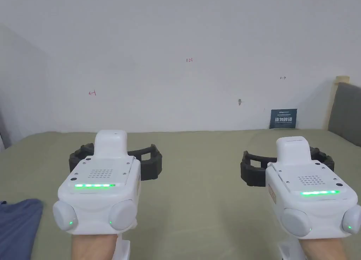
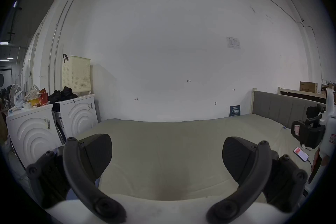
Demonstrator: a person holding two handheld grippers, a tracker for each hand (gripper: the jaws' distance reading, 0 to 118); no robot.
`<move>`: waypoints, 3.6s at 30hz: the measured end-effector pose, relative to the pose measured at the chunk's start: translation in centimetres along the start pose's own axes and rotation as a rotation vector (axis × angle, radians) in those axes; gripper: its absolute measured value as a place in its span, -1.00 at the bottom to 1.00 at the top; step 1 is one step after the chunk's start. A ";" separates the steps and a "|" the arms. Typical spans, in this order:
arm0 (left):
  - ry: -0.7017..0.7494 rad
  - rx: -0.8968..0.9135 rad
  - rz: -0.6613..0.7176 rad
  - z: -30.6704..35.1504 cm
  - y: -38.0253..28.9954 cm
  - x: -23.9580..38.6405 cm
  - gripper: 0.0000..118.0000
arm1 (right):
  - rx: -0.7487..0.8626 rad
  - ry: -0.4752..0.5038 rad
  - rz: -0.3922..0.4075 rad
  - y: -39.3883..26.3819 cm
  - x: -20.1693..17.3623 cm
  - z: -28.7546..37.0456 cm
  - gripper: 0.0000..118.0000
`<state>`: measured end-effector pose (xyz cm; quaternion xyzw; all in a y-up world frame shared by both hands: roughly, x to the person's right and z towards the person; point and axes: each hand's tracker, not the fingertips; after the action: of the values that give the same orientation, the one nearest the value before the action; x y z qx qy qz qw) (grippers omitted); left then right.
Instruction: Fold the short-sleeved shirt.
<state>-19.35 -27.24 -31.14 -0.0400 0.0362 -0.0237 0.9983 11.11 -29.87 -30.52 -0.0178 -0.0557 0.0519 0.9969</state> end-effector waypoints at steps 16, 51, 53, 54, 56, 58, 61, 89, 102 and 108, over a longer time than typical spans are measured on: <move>-0.003 0.010 0.005 0.5 0.3 -0.1 1.00 | -0.021 0.007 -0.007 0.2 0.2 -0.1 1.00; -0.014 -0.004 0.002 -0.4 -0.6 -0.6 1.00 | -0.041 0.016 0.005 -0.2 -0.1 -0.2 1.00; -0.015 -0.004 0.000 -0.4 -0.5 -0.5 1.00 | -0.041 0.018 0.006 -0.1 -0.1 -0.2 1.00; -0.015 -0.005 -0.002 -0.3 -0.5 -0.5 1.00 | -0.041 0.017 0.007 -0.1 -0.1 -0.2 1.00; -0.016 -0.004 -0.003 -0.1 -0.4 -0.4 1.00 | -0.039 0.017 0.008 -0.1 -0.1 -0.2 1.00; -0.014 -0.003 -0.004 -0.1 -0.4 -0.3 1.00 | -0.040 0.016 0.009 -0.1 0.0 -0.2 1.00; -0.017 -0.001 0.000 -0.1 -0.3 -0.3 1.00 | -0.044 0.017 0.007 -0.1 0.0 -0.2 1.00; -0.009 -0.005 0.003 0.1 -0.4 -0.2 1.00 | -0.048 0.013 0.018 -0.2 0.1 -0.2 1.00; -0.005 -0.001 0.009 0.3 -0.1 -0.5 1.00 | -0.042 0.016 0.018 0.0 0.0 -0.1 1.00; -0.006 -0.004 0.006 0.5 -0.2 -0.5 1.00 | -0.042 0.017 0.018 0.0 0.1 -0.1 1.00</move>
<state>-19.85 -27.36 -30.61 -0.0418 0.0333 -0.0206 0.9984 11.18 -29.91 -30.62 -0.0398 -0.0483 0.0594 0.9963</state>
